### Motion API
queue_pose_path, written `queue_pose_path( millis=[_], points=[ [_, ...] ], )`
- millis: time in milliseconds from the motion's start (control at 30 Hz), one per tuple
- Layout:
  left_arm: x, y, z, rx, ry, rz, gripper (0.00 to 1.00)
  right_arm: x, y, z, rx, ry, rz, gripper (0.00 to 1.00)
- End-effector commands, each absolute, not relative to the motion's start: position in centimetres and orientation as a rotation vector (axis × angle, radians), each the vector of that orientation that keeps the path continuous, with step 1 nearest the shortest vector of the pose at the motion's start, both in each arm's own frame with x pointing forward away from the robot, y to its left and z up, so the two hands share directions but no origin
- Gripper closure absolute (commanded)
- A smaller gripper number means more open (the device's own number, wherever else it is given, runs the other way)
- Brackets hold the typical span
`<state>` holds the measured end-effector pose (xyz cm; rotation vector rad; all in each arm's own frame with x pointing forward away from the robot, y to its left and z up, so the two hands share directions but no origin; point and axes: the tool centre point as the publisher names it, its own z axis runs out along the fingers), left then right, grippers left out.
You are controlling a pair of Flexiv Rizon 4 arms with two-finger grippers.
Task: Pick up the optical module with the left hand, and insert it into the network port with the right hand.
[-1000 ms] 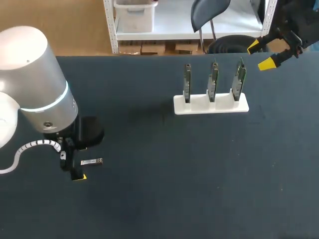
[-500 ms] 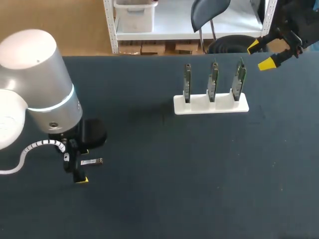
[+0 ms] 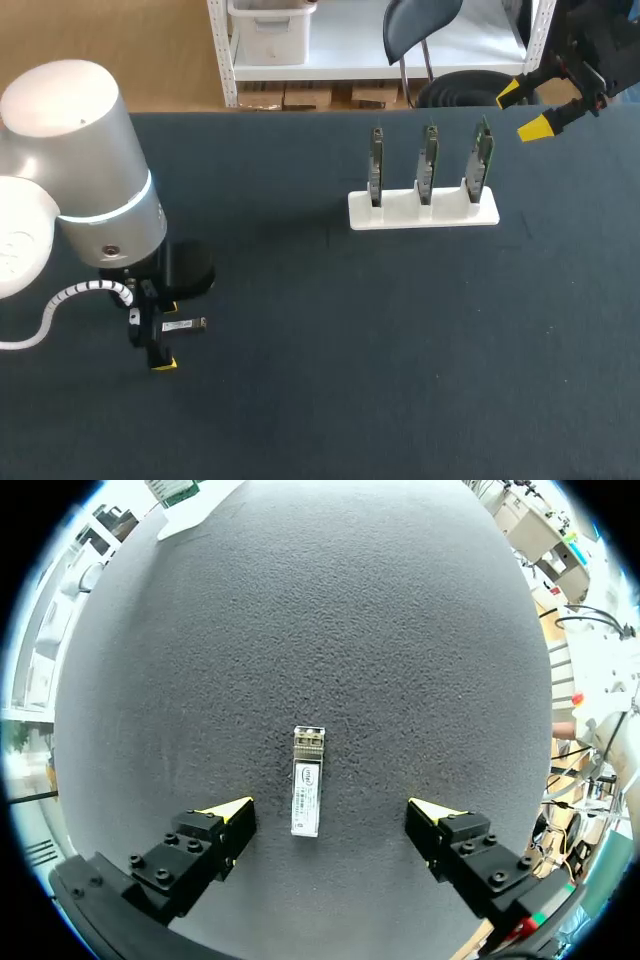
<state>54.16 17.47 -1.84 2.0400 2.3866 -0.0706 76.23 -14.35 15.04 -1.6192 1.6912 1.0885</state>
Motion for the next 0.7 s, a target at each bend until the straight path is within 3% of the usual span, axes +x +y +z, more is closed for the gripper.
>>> queue_pose_path(
  millis=[33,67,100,133,167,200,300,333,700],
  points=[
    [54.47,17.34,-2.49,2.049,2.39,-0.08,0.0,75.98,-14.29,15.06,-1.616,1.694,1.082,0.0],
    [54.47,17.34,-2.51,2.048,2.391,-0.081,0.0,75.98,-14.29,15.06,-1.616,1.694,1.082,0.0],
    [54.47,17.33,-2.54,2.048,2.391,-0.083,0.06,75.98,-14.29,15.06,-1.616,1.694,1.082,0.0],
    [54.48,17.33,-2.55,2.049,2.391,-0.084,0.36,75.98,-14.29,15.06,-1.616,1.694,1.082,0.0],
    [54.48,17.33,-2.55,2.049,2.392,-0.084,0.51,75.98,-14.29,15.06,-1.616,1.694,1.082,0.0],
    [54.48,17.33,-2.55,2.05,2.392,-0.085,0.56,75.98,-14.29,15.06,-1.616,1.694,1.082,0.0],
    [54.51,17.33,-2.57,2.052,2.391,-0.085,0.94,75.98,-14.29,15.06,-1.616,1.694,1.082,0.0],
    [54.52,17.33,-2.57,2.052,2.39,-0.085,1.0,75.98,-14.29,15.06,-1.616,1.694,1.082,0.0],
    [54.85,17.18,-2.49,2.047,2.385,-0.091,1.0,75.98,-14.29,15.06,-1.616,1.694,1.082,0.0]
  ],
)
